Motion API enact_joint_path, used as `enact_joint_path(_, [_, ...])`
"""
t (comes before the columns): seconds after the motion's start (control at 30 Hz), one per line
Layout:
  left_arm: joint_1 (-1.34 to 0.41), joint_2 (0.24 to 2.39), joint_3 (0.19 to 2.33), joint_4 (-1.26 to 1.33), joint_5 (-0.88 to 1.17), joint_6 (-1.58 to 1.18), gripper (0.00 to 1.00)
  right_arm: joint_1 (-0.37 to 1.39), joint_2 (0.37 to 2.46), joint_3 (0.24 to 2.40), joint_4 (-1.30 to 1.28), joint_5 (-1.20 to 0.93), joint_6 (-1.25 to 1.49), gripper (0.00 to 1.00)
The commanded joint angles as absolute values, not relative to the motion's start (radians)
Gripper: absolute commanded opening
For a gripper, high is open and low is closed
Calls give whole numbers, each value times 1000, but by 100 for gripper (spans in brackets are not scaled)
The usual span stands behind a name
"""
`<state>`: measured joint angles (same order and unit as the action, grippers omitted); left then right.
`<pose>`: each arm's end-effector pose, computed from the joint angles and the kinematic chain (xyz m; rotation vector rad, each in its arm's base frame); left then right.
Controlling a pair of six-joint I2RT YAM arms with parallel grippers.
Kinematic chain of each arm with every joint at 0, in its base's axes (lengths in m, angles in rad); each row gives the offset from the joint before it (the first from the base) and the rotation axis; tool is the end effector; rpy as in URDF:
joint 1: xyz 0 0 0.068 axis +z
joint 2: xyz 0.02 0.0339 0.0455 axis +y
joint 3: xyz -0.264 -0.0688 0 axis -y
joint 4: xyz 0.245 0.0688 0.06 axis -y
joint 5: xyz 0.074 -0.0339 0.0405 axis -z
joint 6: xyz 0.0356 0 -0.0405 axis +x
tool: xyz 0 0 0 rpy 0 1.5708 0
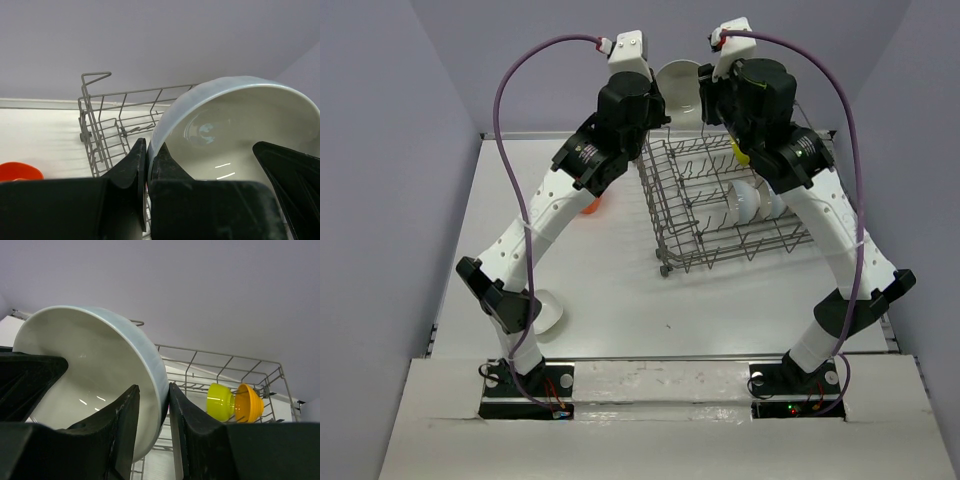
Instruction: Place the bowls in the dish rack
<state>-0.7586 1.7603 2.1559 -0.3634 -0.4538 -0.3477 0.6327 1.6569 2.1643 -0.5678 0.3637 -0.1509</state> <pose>0.2855 -0.2491 0.5260 -0.0448 1.5650 -0.5271 0.2774 0.1877 0.5415 -0.3559 1.5884 0.0738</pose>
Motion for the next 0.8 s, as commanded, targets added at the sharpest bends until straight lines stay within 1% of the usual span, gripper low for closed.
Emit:
enact_joint_path(0.0, [-764, 1672, 2221, -230, -489, -351, 0, 652, 1638, 2172, -534, 371, -164, 36])
enact_joint_path(0.77, [-765, 1652, 2201, -196, -488, -350, 0, 670, 1678, 2183, -545, 368, -167, 35])
